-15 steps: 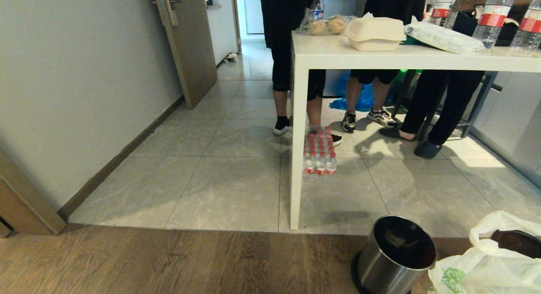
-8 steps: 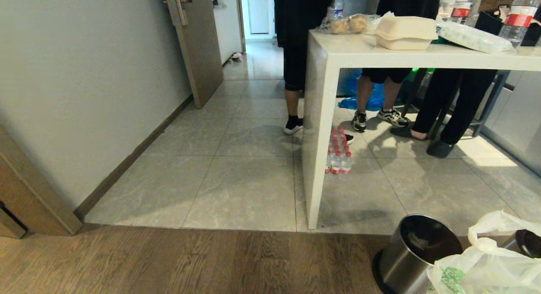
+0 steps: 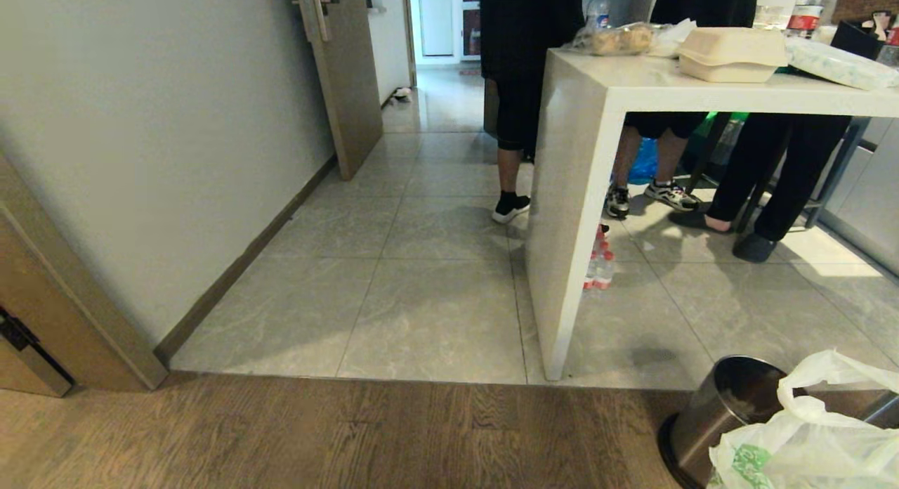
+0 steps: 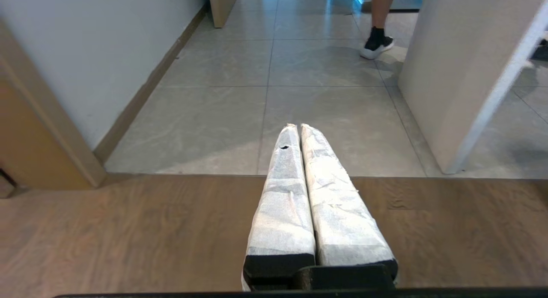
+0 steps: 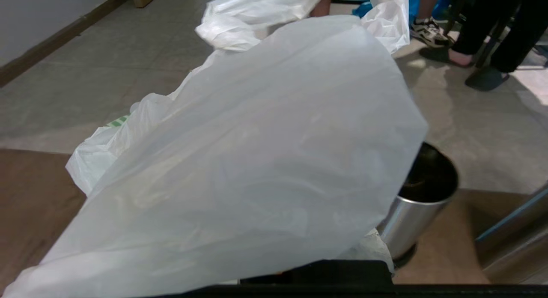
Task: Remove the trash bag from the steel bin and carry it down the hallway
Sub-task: Put the trash bag at the door
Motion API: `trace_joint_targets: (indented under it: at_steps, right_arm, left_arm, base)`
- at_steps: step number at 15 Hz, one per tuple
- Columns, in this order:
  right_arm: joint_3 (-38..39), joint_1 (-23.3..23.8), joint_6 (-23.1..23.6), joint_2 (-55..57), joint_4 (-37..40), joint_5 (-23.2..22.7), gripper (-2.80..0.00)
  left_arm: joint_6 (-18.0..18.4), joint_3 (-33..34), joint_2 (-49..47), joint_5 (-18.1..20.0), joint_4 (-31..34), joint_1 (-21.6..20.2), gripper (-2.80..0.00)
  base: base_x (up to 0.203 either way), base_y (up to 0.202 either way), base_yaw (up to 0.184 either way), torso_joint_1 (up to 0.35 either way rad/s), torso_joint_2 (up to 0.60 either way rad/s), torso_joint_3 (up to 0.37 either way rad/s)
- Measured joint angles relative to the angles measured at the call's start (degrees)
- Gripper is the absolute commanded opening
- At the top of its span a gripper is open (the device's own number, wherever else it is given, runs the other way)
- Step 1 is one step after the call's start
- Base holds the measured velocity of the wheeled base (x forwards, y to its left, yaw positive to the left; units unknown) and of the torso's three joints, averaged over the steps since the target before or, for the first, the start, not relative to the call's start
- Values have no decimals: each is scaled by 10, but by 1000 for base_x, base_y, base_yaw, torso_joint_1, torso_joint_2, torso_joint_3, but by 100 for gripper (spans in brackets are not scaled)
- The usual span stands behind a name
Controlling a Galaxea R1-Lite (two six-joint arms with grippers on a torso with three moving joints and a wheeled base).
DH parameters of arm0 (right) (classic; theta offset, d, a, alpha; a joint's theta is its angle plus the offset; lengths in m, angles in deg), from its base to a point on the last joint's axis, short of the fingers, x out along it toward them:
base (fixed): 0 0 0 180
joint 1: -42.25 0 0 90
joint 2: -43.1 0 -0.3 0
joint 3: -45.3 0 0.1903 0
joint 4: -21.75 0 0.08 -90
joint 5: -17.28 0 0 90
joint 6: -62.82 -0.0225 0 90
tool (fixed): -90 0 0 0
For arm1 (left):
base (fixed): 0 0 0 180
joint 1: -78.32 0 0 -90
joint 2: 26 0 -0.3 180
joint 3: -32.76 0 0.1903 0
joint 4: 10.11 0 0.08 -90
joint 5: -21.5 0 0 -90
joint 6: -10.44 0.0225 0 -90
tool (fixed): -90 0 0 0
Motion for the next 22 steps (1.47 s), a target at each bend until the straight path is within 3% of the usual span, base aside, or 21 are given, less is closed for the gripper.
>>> trace_joint_targets:
  at_steps: [13,22]
  right_arm:
    - [0,0,0,0,0,0,-280]
    - [0,0,0,0,0,0,-280]
  left_arm:
    - [0,0,0,0,0,0,-280]
    - [1,0,0,0,0,0,-280]
  base:
    - [0,187,0,2,1,3]
    - [0,8,0,1,0,1]
